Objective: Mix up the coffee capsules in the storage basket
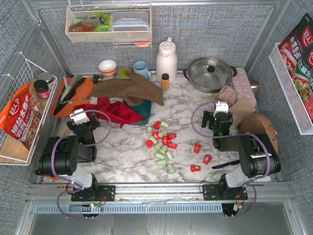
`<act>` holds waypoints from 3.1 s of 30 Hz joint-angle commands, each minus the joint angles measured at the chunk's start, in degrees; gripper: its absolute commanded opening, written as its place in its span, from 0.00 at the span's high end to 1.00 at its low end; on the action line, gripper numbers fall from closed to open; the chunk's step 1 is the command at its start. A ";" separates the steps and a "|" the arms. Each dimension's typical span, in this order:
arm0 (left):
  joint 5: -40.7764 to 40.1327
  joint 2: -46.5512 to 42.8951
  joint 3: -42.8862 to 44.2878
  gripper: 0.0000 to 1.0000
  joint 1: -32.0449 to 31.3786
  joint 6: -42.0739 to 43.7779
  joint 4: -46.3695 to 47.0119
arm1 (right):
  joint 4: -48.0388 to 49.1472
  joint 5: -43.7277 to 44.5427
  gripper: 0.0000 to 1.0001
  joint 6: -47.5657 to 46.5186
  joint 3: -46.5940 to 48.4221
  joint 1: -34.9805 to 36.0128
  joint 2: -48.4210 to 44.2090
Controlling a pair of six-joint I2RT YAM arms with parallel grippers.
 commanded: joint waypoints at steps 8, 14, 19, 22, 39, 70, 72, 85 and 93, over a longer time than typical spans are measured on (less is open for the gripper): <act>0.28 0.08 -0.08 0.01 0.01 -0.04 2.51 | -0.04 -0.18 0.01 0.38 0.35 -0.02 -0.28; 0.28 0.10 -0.03 0.01 -0.03 -0.04 2.51 | -0.04 -0.18 0.01 0.38 0.42 -0.01 -0.31; 0.28 0.11 -0.08 0.01 -0.03 -0.04 2.45 | -0.04 -0.18 0.01 0.38 0.37 -0.02 -0.26; 0.24 0.14 -0.02 0.01 0.02 -0.04 2.45 | -0.04 -0.20 0.01 0.38 0.41 -0.02 -0.27; 0.28 0.14 -0.08 0.01 0.01 -0.04 2.53 | -0.05 -0.20 0.01 0.38 0.37 0.01 -0.31; 0.28 0.16 -0.08 0.01 -0.03 -0.04 2.51 | -27.67 10.05 0.01 0.41 12.87 4.84 -9.74; 0.24 0.14 -0.04 0.01 -0.02 -0.04 2.51 | -40.47 12.77 0.01 2.74 19.66 5.76 -12.27; 0.28 0.10 -0.08 0.01 -0.03 -0.04 2.56 | -60.55 5.77 0.01 30.39 30.80 3.63 -26.69; 0.28 0.13 -0.07 0.01 0.00 -0.03 2.48 | -54.46 2.37 0.01 17.45 30.54 13.82 -25.65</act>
